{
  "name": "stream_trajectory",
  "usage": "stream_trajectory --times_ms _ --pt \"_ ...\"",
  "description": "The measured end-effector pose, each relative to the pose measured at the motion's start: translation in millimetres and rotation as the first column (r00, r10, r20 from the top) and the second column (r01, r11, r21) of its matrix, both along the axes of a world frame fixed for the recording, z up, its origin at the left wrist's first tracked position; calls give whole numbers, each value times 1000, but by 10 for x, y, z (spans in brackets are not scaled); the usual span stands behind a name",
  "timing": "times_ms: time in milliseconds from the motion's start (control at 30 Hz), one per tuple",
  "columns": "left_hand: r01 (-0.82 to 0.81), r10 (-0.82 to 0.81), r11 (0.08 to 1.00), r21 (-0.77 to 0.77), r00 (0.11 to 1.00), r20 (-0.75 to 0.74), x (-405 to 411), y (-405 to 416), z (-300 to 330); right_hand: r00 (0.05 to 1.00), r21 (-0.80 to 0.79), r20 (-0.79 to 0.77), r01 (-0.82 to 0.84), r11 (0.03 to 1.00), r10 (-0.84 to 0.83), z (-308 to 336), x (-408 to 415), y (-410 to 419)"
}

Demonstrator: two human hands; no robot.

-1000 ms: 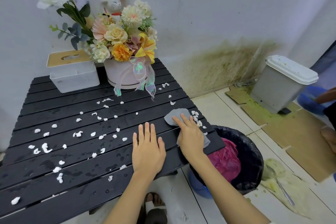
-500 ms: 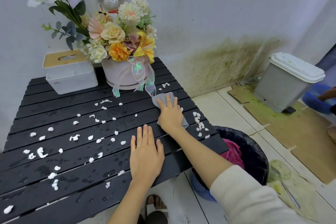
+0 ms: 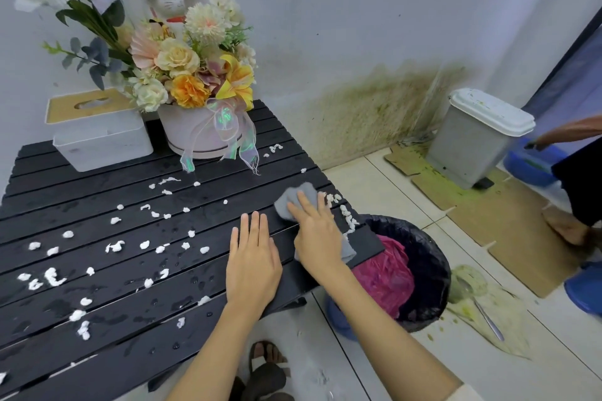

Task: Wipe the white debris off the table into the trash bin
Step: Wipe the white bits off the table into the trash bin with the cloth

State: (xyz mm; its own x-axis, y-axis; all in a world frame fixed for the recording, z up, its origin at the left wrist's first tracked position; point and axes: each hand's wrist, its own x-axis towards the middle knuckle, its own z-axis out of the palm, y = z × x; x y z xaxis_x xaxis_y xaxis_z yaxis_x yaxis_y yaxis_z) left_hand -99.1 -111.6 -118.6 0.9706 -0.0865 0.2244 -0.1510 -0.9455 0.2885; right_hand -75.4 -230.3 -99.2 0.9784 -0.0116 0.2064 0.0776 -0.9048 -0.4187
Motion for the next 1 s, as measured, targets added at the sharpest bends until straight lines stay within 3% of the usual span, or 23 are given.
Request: stream_trajectory --times_ms 267,400,700,867,1000 --pt "-42 27 987 -153 995 -99 80 -207 64 997 -78 -76 -23 997 17 -191 85 -90" --pt "-72 69 997 -30 995 -66 105 -353 27 991 -99 -131 23 995 -36 -116 282 -174" --pt "-46 47 999 13 995 -88 94 -323 11 969 -83 -131 202 976 -212 -119 200 -415" --pt "-41 44 999 35 995 -88 92 -330 6 944 9 -89 319 948 -317 -135 0 -769" --pt "-45 49 998 54 995 -82 94 -343 10 874 275 -125 485 830 -469 -185 -120 -1167"
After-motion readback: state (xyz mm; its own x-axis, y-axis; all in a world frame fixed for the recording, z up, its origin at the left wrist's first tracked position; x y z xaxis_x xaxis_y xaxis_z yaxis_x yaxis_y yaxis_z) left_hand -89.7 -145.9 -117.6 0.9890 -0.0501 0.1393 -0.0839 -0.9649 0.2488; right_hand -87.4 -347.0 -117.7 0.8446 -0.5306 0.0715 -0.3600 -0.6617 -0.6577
